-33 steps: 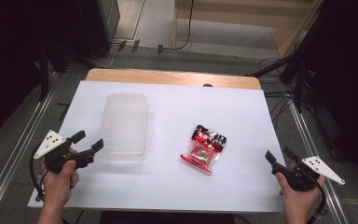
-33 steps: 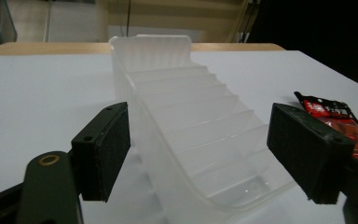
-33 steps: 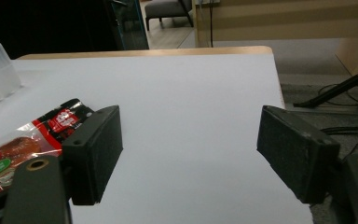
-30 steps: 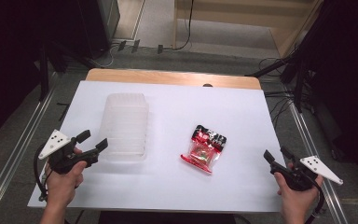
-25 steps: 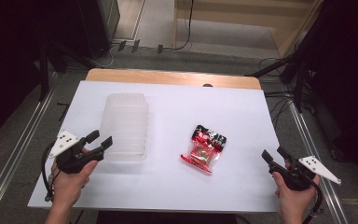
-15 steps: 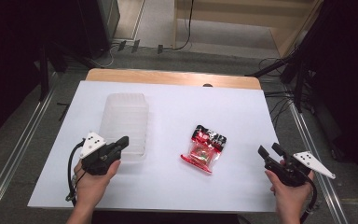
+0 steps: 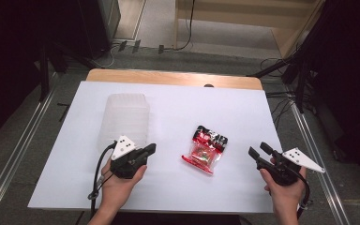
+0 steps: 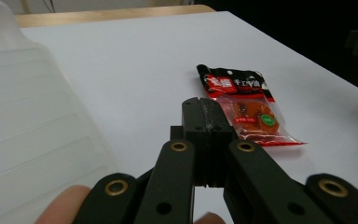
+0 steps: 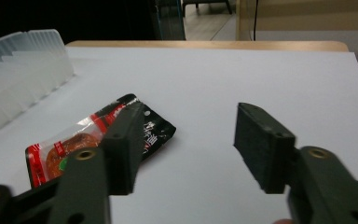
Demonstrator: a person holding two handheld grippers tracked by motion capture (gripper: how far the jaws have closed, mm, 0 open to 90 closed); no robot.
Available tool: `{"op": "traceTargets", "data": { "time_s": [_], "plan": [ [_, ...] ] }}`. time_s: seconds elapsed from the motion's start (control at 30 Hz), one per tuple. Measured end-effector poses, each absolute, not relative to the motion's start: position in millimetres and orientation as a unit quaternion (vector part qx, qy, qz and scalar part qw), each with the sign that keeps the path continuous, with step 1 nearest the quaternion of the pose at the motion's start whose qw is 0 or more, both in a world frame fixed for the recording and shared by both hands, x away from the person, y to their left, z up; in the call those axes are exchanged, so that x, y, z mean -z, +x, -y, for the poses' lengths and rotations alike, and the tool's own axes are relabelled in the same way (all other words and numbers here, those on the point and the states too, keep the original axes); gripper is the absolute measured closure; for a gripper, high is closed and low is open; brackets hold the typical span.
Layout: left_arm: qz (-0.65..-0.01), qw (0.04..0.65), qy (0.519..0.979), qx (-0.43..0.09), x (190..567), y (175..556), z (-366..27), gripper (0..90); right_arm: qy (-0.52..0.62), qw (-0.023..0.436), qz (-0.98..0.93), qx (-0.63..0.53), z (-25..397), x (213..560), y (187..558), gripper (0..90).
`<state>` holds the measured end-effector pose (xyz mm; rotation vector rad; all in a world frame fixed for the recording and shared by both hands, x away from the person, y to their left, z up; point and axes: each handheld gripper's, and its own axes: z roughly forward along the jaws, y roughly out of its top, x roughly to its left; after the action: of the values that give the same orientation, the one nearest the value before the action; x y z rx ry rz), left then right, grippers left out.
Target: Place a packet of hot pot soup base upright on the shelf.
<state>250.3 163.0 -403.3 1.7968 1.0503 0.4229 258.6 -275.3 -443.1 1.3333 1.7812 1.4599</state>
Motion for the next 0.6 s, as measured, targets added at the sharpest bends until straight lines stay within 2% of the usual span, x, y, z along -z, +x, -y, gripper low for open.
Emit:
{"op": "traceTargets", "data": {
  "time_s": [0.13, 0.6],
  "plan": [
    [-0.425, 0.484, 0.745, -0.172, 407, 252, -148, 90.0, 0.487, 0.228, -0.658, -0.527, 269, 443, 261, 29.6],
    [-0.397, 0.473, 0.772, -0.153, 420, 255, -111, 90.0, 0.483, 0.217, -0.668, -0.523, 259, 446, 265, 25.5]
  ]
}}
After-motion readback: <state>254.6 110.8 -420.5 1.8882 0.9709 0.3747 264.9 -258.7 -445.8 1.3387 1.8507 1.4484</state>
